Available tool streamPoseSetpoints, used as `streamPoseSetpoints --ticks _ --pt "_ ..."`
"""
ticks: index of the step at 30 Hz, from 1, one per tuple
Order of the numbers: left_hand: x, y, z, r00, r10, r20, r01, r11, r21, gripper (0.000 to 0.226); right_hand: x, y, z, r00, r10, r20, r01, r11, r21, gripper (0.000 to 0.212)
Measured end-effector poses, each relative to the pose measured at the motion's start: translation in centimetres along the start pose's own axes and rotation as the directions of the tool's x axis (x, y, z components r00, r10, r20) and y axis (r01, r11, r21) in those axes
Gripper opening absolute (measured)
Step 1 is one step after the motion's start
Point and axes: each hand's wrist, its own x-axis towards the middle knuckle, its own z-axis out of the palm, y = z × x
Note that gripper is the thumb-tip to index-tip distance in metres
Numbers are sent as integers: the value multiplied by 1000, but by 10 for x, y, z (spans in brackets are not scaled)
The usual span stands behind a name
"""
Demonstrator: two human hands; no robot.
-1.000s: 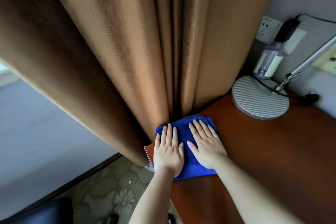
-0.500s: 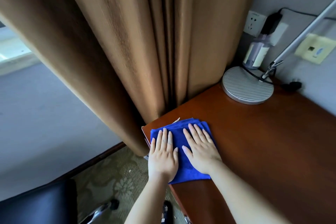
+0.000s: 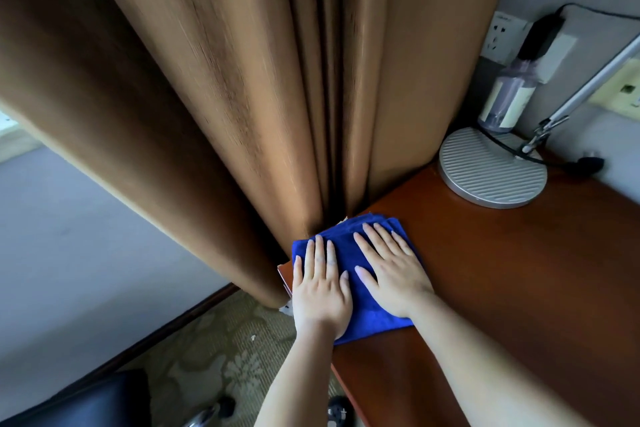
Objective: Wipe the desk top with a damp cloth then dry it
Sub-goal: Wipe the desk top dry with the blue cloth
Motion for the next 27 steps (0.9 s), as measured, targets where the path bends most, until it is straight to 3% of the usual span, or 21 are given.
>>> streamPoseSetpoints --ticks 11,19,27 --pt "20 -9 1 997 76 -5 -76 997 -11 59 16 0 -2 998 66 25 -65 997 -35 61" --pt "-54 3 -11 997 -15 76 18 999 -38 58 -44 -19 -6 999 -10 41 11 1000 -24 61" --pt "-74 0 -13 997 -52 55 56 996 -74 63 -61 -31 -6 997 -8 80 10 1000 -15 62"
